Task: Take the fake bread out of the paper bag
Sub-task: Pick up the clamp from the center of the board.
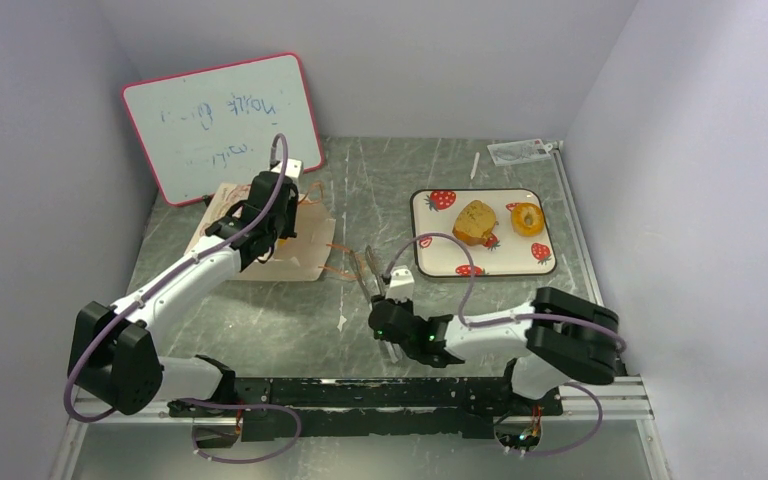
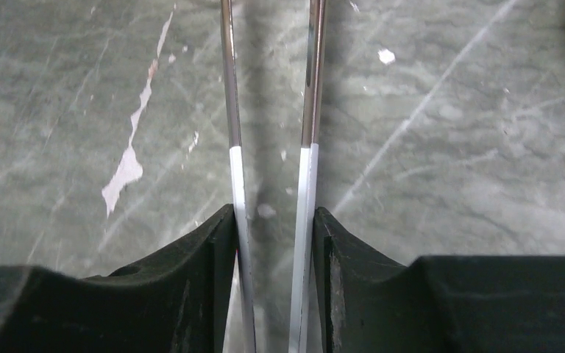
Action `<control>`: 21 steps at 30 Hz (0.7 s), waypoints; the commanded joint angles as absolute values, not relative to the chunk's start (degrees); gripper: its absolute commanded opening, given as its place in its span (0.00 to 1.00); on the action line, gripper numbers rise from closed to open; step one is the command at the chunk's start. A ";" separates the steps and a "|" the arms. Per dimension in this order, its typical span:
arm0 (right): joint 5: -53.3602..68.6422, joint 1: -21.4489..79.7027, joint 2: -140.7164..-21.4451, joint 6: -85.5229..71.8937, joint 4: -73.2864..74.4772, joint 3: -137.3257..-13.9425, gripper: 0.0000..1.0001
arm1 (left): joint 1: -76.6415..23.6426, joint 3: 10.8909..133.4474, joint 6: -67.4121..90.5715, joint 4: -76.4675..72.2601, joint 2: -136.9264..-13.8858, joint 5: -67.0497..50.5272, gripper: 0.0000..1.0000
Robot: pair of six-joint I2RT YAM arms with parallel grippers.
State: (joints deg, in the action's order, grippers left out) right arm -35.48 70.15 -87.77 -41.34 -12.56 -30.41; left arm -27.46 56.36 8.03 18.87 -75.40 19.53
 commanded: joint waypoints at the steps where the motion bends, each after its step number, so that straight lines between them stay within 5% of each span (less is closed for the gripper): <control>1: -32.52 70.52 -79.32 -42.48 -6.51 -28.37 0.42 | -27.77 55.06 6.80 16.73 -73.64 17.07 0.07; 21: -28.15 70.57 -58.68 -42.37 4.33 -31.14 0.37 | -27.86 48.67 4.90 11.89 -67.79 10.02 0.07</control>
